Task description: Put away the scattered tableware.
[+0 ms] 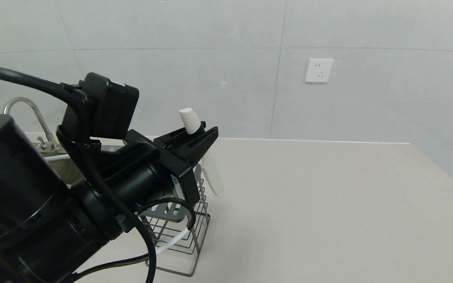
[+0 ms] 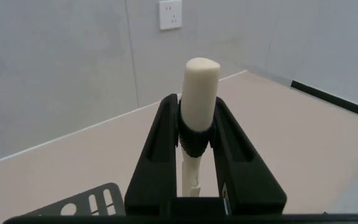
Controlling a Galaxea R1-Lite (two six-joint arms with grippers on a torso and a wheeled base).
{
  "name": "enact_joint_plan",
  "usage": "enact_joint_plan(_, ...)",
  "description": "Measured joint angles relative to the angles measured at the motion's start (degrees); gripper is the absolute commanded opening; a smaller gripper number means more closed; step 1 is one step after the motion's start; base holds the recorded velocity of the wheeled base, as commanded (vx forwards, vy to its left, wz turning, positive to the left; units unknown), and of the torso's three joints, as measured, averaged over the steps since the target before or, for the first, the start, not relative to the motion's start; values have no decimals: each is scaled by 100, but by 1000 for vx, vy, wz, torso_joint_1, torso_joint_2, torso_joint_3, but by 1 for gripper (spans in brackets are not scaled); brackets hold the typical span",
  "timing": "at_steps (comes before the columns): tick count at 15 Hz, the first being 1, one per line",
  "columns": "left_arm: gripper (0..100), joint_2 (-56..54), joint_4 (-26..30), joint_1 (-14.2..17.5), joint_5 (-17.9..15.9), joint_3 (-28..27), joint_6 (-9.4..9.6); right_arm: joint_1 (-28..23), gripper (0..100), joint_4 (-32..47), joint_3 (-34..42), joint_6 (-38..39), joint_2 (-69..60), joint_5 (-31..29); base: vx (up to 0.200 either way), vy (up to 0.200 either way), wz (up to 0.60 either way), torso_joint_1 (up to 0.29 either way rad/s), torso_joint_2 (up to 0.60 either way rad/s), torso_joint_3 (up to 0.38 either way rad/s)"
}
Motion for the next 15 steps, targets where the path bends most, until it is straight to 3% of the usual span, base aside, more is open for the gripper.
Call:
enact_joint_plan(7,0,-364,1015,195,157,-573,32,0,100,0,2,4,0,0,0,0,0,0,0,0)
enact_joint_plan(10,0,-505,1152,636,263,-653,66,2,100,0,2,6,0,-2,0,0,0,0,0,0)
enact_joint_plan(12,0,-544,1139,702,301,-686,222,-2,100,0,2,9,0,-7,0,0,0,0,0,0)
enact_joint_plan(15,0,-540,1154,712,507,-680,267,-2,100,0,2,9,0,-7,0,0,0,0,0,0)
